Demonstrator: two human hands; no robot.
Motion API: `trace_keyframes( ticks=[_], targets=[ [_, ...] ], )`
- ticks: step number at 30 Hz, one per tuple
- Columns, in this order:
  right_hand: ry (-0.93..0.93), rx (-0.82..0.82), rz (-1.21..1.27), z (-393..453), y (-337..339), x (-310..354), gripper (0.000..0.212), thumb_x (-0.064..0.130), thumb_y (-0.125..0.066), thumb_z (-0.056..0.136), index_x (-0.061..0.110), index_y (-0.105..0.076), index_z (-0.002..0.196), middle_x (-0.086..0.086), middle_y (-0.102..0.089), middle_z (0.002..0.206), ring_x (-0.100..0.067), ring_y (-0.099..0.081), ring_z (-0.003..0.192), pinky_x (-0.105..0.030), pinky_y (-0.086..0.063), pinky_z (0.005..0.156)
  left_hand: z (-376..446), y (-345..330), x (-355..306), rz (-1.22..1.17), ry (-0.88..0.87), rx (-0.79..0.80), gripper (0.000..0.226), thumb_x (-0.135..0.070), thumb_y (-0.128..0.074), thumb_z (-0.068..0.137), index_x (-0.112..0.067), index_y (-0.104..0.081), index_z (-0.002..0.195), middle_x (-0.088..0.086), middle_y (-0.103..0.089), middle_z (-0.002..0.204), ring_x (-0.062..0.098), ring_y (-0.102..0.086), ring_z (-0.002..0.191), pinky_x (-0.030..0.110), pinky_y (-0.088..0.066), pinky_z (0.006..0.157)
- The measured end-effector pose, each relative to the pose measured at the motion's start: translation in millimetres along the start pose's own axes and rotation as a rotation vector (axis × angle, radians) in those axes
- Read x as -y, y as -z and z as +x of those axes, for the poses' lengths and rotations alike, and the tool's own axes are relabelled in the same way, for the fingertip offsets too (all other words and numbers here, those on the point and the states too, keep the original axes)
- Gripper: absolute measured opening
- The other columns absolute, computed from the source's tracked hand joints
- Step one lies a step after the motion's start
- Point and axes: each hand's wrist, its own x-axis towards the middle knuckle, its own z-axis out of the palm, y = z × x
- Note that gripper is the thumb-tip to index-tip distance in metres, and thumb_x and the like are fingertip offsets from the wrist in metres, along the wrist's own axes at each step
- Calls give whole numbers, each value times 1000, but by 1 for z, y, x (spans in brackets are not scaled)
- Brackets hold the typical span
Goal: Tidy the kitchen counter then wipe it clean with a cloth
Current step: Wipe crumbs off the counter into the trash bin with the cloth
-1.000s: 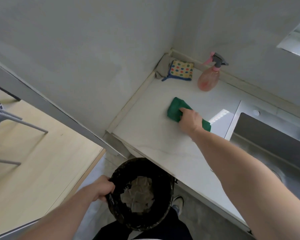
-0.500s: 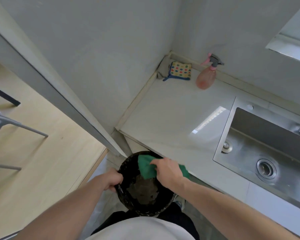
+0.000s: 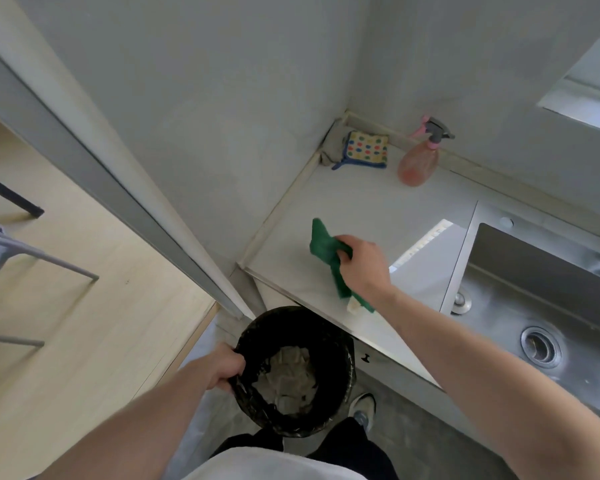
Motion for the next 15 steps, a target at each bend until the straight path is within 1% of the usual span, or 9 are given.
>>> trace_keyframes(
  ticks=[2, 5, 7, 9, 11, 13, 15],
  targets=[
    [-8, 15, -34, 16, -11, 0, 36, 10, -48, 94, 28, -70, 116, -1, -73, 95, -29, -66, 86, -36, -54, 70, 1, 1, 0, -15, 1, 2, 37, 10, -49, 79, 5, -63, 113, 18, -69, 103, 31, -75, 72, 35, -63, 60],
    [9, 120, -165, 17, -38, -1, 37, 9, -48, 95, 21, -69, 123, -9, -72, 111, -35, -66, 99, -37, -52, 77, 3, 4, 0, -45, -1, 2, 33, 11, -48, 81, 6, -64, 110, 18, -70, 99, 30, -75, 72, 34, -62, 57],
    [48, 143, -245, 3, -55, 0, 41, 7, -48, 94, 23, -69, 125, -5, -70, 117, -33, -65, 105, -38, -52, 82, 2, 6, 0, -55, 1, -7, 32, 11, -47, 83, 7, -65, 109, 17, -70, 96, 28, -74, 67, 32, -60, 54],
    [79, 144, -271, -16, -66, 3, 41, 7, -48, 93, 26, -68, 123, -2, -70, 115, -30, -65, 104, -37, -51, 80, 2, 8, 1, -61, -1, -10, 32, 11, -46, 84, 7, -64, 110, 16, -69, 94, 27, -73, 65, 31, -60, 52],
    [117, 197, -297, -36, -75, 5, 41, 10, -49, 91, 30, -65, 123, 0, -70, 115, -27, -66, 102, -36, -50, 80, 2, 9, 2, -67, 2, -7, 32, 11, -46, 84, 7, -64, 110, 18, -69, 97, 29, -74, 69, 35, -63, 57],
    [158, 282, -327, -60, -79, 6, 42, 13, -52, 90, 34, -64, 124, 0, -71, 116, -26, -67, 103, -35, -49, 82, 3, 11, 4, -72, 0, -2, 33, 12, -47, 82, 8, -63, 110, 20, -70, 101, 33, -76, 76, 41, -65, 65],
    [176, 348, -297, -81, -78, 7, 40, 15, -52, 92, 35, -64, 124, 0, -73, 114, -27, -67, 103, -35, -49, 82, 5, 14, 6, -67, -4, 7, 35, 12, -48, 80, 8, -64, 112, 21, -70, 104, 35, -76, 80, 46, -65, 70]
  ],
)
